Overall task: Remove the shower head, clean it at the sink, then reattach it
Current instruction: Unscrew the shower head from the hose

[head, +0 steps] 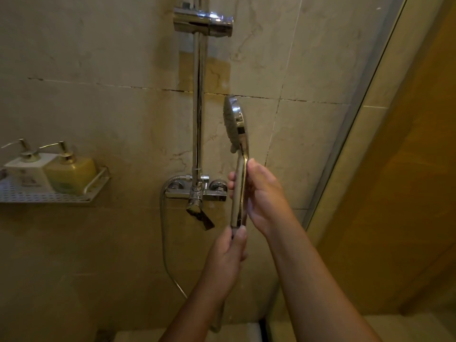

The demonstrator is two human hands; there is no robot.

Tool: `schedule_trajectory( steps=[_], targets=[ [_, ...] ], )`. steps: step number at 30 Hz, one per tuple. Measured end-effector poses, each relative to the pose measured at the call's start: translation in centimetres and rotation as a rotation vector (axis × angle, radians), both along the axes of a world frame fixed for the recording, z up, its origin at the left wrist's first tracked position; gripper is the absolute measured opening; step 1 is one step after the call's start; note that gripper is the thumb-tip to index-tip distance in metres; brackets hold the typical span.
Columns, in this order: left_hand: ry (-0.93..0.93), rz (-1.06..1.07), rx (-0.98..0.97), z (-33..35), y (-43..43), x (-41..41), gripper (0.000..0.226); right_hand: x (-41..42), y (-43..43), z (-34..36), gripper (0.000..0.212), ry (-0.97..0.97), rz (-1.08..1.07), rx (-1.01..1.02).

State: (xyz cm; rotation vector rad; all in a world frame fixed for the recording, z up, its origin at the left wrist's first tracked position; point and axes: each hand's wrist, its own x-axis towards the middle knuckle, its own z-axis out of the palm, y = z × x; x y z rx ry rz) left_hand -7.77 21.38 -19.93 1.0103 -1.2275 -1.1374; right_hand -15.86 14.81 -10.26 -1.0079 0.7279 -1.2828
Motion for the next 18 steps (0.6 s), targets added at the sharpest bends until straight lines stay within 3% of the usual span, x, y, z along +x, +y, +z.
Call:
schedule_trajectory(
  steps=[4,6,11,16,18],
  targets=[
    [-0.040,0.057,-0.024,-0.7,-0.5,0.2,0.027,1.6,0.4,-0.1,0.032,0.237,-0.172,-0.068],
    [-0.045,0.064,-0.023,-0.4,-0.4,0.2,0.030,1.8,0.3,0.1,0.028,0.140,-0.166,-0.060],
    [0.038,0.017,-0.032,0.1,0.6,0.1,0.034,0.6,-0.4,-0.2,0.035,-0.312,0.210,0.043],
    [0.044,-0.026,-0.036,0.0,0.6,0.3,0.033,0.0,-0.2,0.2,0.042,-0.225,0.176,0.016],
    [0.017,0.000,-0.037,-0.1,0.4,0.7,0.032,0.1,0.2,0.6,0.033,-0.180,0.122,0.011]
  ],
)
